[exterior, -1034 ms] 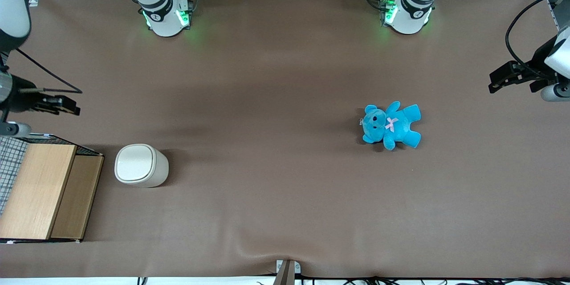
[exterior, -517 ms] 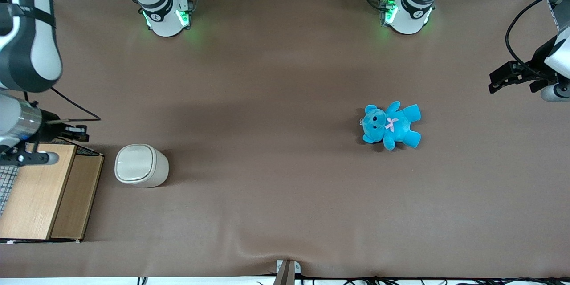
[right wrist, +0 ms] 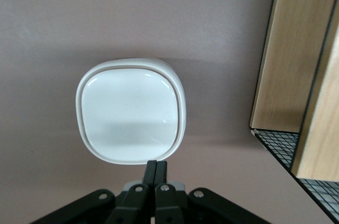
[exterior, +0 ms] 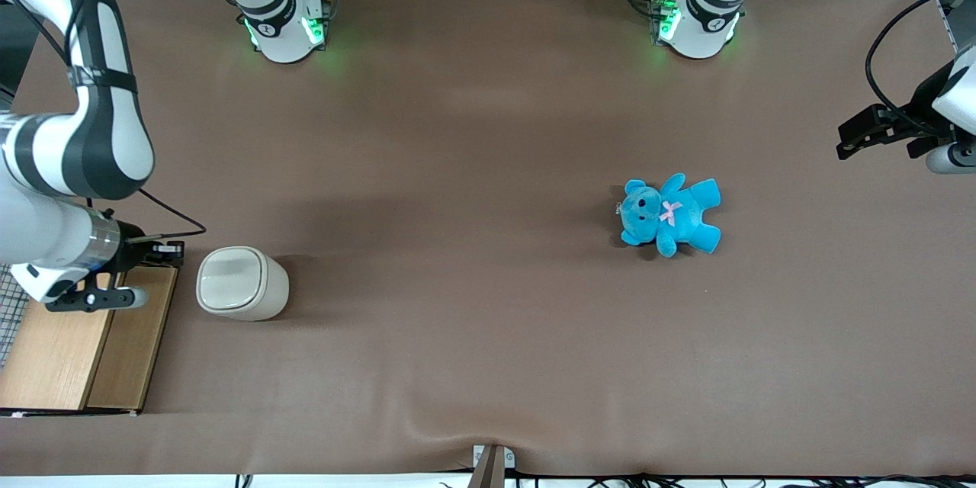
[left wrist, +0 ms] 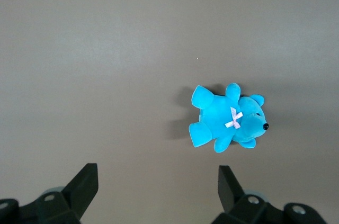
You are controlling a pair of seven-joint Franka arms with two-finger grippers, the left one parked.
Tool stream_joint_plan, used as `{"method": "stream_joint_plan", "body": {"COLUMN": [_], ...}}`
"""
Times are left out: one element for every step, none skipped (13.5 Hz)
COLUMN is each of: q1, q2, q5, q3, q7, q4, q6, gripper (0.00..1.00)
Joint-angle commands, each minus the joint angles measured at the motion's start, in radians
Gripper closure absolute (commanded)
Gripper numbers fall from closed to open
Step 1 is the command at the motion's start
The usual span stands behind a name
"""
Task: Open trash can with right arm
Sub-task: 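Move the right gripper down toward the white trash can lid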
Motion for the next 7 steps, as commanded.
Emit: {"method": "stream_joint_plan", "body": {"q1": [0.002, 0.002, 0.002, 0.001, -0.001, -0.002, -0.002], "q2": [0.038, 0.049, 0.060, 0.072, 0.078, 0.086, 0.089], "q5": [-0.003, -0.002, -0.002, 0.001, 0.001, 0.001, 0.001], "q3": [-0.001, -0.001, 0.000, 0.000, 0.000, 0.000, 0.000], "q7": [-0.015, -0.015, -0.015, -0.015, -0.015, -0.015, -0.015], "q4": [0.010, 0.008, 0.008, 0.008, 0.007, 0.007, 0.005], "q6": [0.029, 0.045, 0.051, 0.058, 0.072, 0.078, 0.080], "gripper": [1.00, 1.00, 1.00, 1.00, 1.00, 1.00, 1.00]}}
